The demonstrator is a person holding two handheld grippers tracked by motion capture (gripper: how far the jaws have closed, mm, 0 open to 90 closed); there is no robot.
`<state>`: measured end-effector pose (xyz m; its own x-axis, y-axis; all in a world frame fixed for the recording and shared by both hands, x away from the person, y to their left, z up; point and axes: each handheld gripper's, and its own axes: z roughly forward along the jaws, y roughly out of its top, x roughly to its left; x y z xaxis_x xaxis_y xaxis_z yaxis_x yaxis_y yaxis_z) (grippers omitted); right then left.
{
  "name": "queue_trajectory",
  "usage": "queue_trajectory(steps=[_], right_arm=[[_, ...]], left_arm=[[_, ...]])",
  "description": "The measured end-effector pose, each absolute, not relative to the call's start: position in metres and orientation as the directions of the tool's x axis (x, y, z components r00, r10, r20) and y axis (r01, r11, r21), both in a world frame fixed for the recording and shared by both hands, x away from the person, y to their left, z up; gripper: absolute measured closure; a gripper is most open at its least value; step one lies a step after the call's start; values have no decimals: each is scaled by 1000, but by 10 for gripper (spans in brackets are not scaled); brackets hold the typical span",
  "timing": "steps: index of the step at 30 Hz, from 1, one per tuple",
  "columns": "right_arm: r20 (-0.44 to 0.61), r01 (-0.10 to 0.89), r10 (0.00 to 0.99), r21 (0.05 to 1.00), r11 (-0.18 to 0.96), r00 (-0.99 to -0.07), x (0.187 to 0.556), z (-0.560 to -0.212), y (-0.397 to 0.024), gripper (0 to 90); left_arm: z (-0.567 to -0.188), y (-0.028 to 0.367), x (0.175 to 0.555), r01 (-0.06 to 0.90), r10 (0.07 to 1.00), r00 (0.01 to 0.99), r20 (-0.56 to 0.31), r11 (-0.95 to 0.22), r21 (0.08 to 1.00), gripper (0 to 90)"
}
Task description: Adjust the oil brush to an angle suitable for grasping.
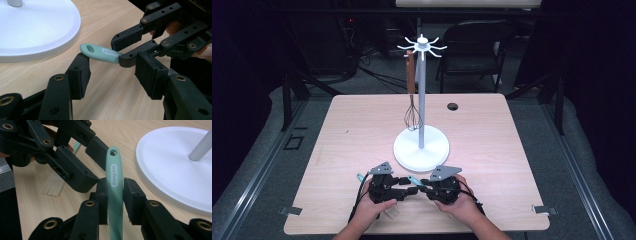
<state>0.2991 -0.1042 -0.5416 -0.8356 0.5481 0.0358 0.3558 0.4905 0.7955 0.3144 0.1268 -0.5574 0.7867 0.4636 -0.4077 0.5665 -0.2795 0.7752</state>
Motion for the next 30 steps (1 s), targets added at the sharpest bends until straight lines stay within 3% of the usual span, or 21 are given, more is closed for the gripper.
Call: queue_trajectory(steps=[7, 15, 19, 22, 30], right_arm=[[46, 376, 549, 777, 506, -835, 295, -549, -110, 668], [73, 441, 581, 729, 523, -811, 283, -558, -135, 652], [90, 470, 598, 716, 517, -796, 278, -561, -145, 703], [86, 472, 600, 708, 525, -796, 275, -564, -146, 792], [45, 443, 591, 708, 550, -806, 273, -563, -143, 807]], left_arm=[[-557, 125, 315, 564, 469, 784, -406, -267, 781, 459], [-557, 122, 315, 564, 469, 784, -406, -266, 782, 459], [-557, 121, 316, 565, 467, 784, -410, -261, 783, 460], [-557, 121, 316, 566, 469, 782, -410, -261, 782, 460], [-557, 121, 316, 566, 481, 777, -407, -252, 785, 463]])
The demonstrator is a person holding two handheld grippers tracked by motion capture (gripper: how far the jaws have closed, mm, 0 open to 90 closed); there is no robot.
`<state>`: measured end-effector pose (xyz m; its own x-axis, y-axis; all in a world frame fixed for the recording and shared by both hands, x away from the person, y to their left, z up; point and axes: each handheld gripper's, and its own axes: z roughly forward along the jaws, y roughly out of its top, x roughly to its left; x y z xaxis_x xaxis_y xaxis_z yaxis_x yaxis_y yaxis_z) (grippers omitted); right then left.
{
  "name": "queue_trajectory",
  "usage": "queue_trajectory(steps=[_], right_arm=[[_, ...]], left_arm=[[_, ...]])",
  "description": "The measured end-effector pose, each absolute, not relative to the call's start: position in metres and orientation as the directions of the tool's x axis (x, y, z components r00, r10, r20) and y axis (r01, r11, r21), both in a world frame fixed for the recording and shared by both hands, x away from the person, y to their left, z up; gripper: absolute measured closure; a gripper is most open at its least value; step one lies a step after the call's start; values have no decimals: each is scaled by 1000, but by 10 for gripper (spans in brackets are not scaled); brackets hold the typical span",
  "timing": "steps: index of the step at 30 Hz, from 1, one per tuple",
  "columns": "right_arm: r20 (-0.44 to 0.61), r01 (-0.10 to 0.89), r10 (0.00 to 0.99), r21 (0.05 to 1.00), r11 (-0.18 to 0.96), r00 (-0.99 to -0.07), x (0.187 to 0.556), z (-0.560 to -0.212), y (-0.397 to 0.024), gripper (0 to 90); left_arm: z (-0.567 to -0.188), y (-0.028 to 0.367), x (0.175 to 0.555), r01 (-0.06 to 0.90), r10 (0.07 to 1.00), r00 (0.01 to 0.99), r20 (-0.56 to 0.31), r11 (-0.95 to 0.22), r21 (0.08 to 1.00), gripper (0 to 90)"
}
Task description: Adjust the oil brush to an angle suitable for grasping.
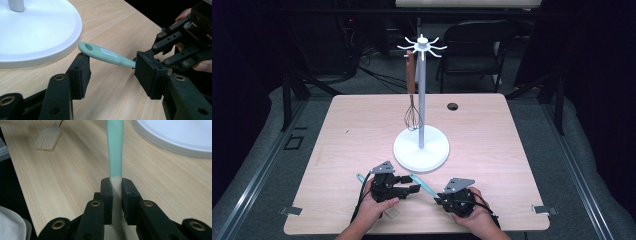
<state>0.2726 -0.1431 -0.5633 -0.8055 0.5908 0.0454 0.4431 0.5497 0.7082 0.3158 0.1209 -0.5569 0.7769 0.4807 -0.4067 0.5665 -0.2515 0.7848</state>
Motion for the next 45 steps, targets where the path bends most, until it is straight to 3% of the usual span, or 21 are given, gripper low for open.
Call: queue_trajectory(steps=[11, 32, 45], right_arm=[[33, 416, 595, 746, 520, -803, 273, -560, -132, 809], [44, 410, 636, 799, 441, -770, 286, -555, -113, 808], [60, 424, 671, 816, 394, -739, 289, -551, -116, 808]], left_arm=[[-558, 120, 317, 616, 510, 731, -453, -206, 760, 509], [-550, 112, 319, 619, 483, 733, -479, -182, 764, 652], [-545, 100, 322, 630, 511, 707, -489, -140, 764, 722]])
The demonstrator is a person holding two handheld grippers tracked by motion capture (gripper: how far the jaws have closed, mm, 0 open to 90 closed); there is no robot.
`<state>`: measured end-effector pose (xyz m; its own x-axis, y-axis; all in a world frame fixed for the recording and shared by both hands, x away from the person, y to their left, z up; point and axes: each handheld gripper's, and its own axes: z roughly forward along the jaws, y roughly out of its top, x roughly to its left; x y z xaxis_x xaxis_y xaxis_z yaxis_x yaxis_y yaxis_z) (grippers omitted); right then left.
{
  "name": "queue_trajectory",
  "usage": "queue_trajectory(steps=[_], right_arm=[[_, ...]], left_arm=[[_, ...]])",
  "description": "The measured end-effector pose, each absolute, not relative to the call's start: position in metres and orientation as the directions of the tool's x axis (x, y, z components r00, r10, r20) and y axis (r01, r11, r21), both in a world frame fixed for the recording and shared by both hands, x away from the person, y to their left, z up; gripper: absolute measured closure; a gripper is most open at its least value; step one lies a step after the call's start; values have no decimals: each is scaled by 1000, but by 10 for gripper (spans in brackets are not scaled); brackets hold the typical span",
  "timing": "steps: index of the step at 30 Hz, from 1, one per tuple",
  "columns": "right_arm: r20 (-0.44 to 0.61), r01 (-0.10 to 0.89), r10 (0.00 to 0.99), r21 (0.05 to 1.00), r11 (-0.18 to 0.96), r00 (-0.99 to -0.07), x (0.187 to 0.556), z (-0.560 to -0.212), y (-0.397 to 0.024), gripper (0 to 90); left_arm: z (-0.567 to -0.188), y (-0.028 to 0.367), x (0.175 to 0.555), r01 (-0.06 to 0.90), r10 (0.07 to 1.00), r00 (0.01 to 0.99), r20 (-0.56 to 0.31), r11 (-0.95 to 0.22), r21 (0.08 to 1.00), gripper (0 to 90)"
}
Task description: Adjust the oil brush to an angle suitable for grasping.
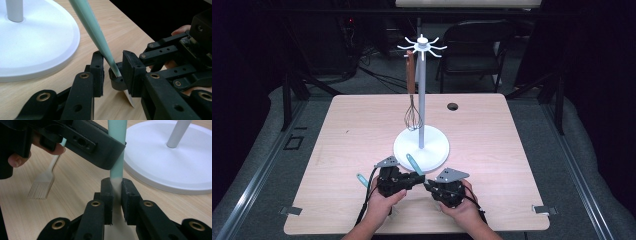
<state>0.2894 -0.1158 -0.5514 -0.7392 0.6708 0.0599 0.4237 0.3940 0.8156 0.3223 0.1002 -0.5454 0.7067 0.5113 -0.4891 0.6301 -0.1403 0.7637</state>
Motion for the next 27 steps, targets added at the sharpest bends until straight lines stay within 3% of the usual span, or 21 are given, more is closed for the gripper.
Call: queue_trajectory(steps=[15, 20, 27], right_arm=[[74, 427, 691, 831, 356, -720, 290, -548, -125, 794], [73, 423, 684, 831, 360, -726, 288, -547, -127, 677], [100, 446, 692, 827, 342, -715, 289, -548, -139, 592]], left_arm=[[-542, 84, 326, 633, 519, 699, -492, -130, 763, 794], [-542, 85, 327, 640, 516, 697, -498, -134, 757, 795], [-541, 82, 329, 641, 518, 697, -497, -137, 755, 796]])
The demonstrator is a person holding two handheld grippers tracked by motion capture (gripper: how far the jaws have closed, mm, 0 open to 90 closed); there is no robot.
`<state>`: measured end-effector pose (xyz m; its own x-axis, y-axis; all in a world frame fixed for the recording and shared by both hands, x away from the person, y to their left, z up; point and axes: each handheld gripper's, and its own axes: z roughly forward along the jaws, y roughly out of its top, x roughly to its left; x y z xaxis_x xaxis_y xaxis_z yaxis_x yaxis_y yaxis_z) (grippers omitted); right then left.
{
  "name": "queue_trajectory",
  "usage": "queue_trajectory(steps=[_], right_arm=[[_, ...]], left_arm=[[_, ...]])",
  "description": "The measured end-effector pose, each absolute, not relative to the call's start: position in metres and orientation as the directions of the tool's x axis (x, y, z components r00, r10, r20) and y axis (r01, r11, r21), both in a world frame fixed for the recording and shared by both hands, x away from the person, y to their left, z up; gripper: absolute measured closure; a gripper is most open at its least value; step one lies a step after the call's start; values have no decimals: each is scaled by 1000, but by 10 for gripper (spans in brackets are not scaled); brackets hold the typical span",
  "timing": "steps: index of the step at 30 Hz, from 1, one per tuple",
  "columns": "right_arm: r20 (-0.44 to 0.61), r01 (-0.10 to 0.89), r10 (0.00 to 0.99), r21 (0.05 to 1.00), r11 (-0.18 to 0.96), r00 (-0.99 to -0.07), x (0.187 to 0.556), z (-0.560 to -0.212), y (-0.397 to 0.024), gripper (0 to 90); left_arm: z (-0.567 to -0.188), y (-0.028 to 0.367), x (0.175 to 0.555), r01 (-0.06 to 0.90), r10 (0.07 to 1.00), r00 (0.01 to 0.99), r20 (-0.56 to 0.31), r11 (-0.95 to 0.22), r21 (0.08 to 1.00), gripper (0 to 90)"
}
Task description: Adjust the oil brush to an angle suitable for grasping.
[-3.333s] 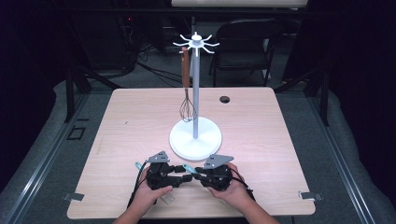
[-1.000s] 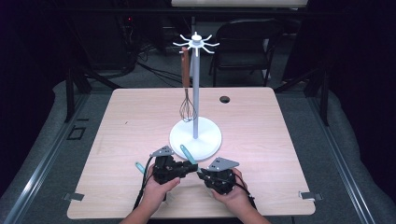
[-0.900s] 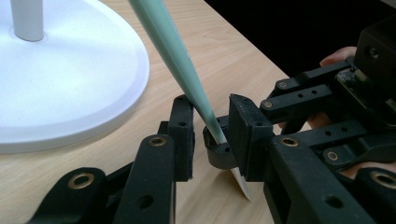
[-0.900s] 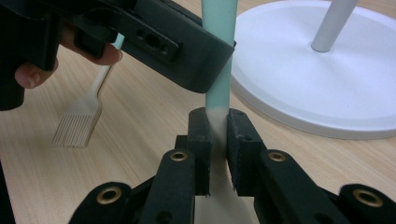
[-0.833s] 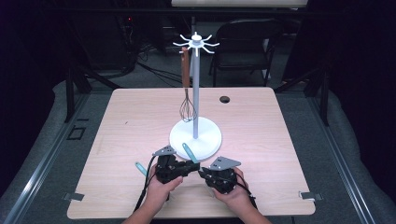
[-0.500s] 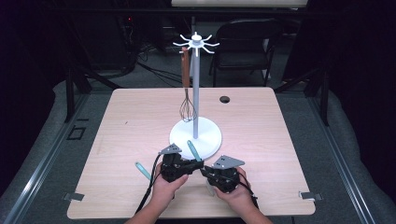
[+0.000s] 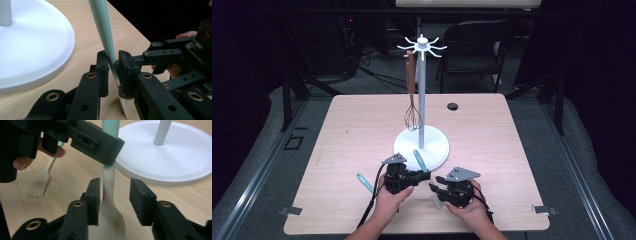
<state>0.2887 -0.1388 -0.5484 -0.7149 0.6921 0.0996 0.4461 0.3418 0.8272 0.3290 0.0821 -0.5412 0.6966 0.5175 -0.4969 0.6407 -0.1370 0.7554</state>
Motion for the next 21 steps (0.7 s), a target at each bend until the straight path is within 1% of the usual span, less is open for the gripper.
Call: queue_trajectory(steps=[3, 9, 18, 21], right_arm=[[128, 467, 690, 820, 330, -712, 291, -550, -144, 569], [184, 518, 683, 792, 323, -707, 294, -551, -150, 550], [189, 514, 674, 795, 322, -714, 293, -547, -154, 548], [187, 513, 675, 796, 322, -714, 293, -544, -158, 545]], left_arm=[[-541, 81, 331, 641, 512, 699, -500, -137, 756, 801], [-538, 77, 334, 639, 505, 705, -497, -147, 755, 810], [-525, 76, 336, 619, 483, 730, -483, -170, 766, 843], [-519, 76, 337, 604, 485, 744, -459, -195, 773, 846]])
